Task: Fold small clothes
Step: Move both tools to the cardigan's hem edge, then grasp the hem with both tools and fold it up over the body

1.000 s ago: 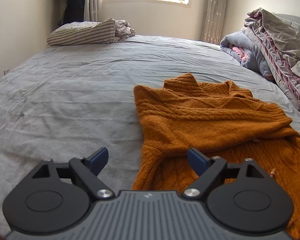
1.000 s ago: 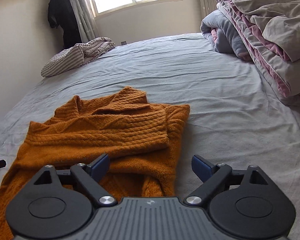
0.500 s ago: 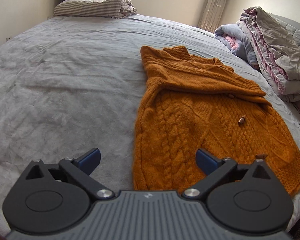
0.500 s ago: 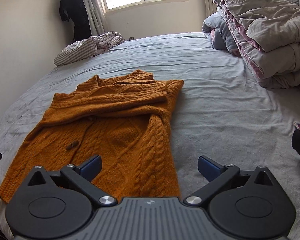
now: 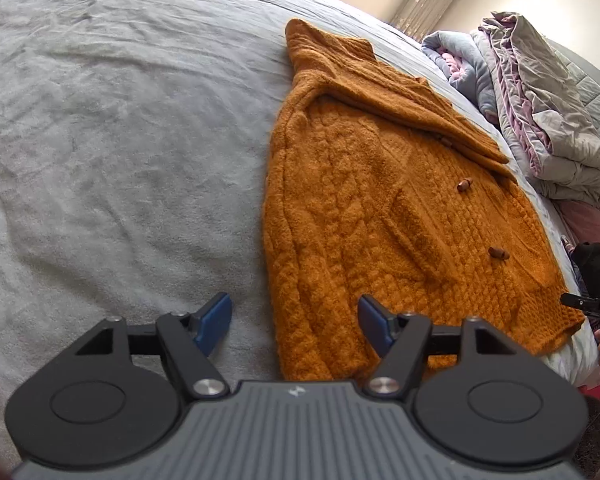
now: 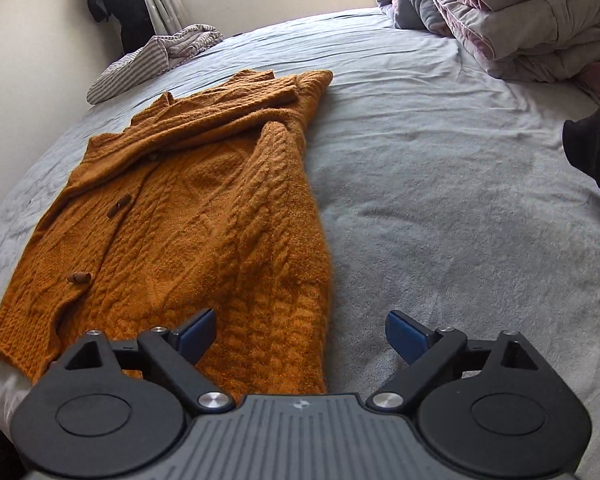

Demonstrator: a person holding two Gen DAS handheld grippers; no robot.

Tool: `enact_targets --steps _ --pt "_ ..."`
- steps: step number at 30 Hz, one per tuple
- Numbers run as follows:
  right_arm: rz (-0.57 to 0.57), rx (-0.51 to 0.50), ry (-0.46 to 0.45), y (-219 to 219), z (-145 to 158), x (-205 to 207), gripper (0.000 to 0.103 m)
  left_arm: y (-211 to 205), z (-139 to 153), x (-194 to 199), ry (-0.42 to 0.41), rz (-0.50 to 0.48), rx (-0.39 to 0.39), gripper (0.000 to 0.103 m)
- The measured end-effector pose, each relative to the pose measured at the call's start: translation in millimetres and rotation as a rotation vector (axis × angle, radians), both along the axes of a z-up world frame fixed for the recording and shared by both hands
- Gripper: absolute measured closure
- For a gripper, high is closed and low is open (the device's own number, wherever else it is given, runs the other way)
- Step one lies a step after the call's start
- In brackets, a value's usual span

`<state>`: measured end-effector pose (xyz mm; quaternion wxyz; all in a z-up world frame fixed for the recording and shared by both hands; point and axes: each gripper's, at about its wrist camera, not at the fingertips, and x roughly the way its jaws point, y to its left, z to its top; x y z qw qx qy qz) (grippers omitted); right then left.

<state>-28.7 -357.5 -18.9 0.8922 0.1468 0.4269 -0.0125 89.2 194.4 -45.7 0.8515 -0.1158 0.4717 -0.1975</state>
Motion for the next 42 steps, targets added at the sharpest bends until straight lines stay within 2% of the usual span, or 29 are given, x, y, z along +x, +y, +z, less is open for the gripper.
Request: enact_targets --steps 1,3,6,8,11,12,14,16,20,27,34,42 --pt "-0.002 0.011 0.009 0 -3 0 0.017 -1 0 -1 0.003 -0.007 0.002 0.043" --pt "-0.004 0.016 0.012 1 -6 -2 0.02 -4 -1 -2 0.014 -0.025 0.014 0.057" --pt "0.013 0.018 0.015 6 -6 -4 0.032 -9 -1 -3 0.032 -0.041 0.031 0.067" --pt "0.037 0.025 0.023 10 -5 -5 0.048 -11 -1 -4 0.043 -0.046 0.034 0.073" --pt "0.072 0.043 0.035 16 -5 -4 0.064 -13 -3 -3 0.077 -0.067 0.004 0.086" --pt "0.081 0.04 0.033 19 -5 -4 0.067 -14 -4 -3 0.087 -0.071 -0.006 0.089" --pt "0.084 0.055 0.032 19 -5 -3 0.079 -15 -4 -3 0.091 -0.073 -0.013 0.09" --pt "0.082 0.063 0.026 19 -3 -3 0.084 -17 -2 -5 0.087 -0.067 -0.009 0.091" --pt "0.074 0.058 -0.003 20 6 -4 0.087 -18 5 -6 0.066 -0.051 -0.019 0.092" --pt "0.077 0.094 -0.138 20 47 1 0.089 -21 44 0 -0.061 -0.039 -0.096 0.093" --pt "0.098 0.042 -0.232 31 81 22 0.089 -35 84 19 -0.183 -0.03 -0.165 0.094" --pt "0.111 0.0 -0.287 32 104 48 0.089 -51 108 54 -0.254 -0.007 -0.189 0.094"
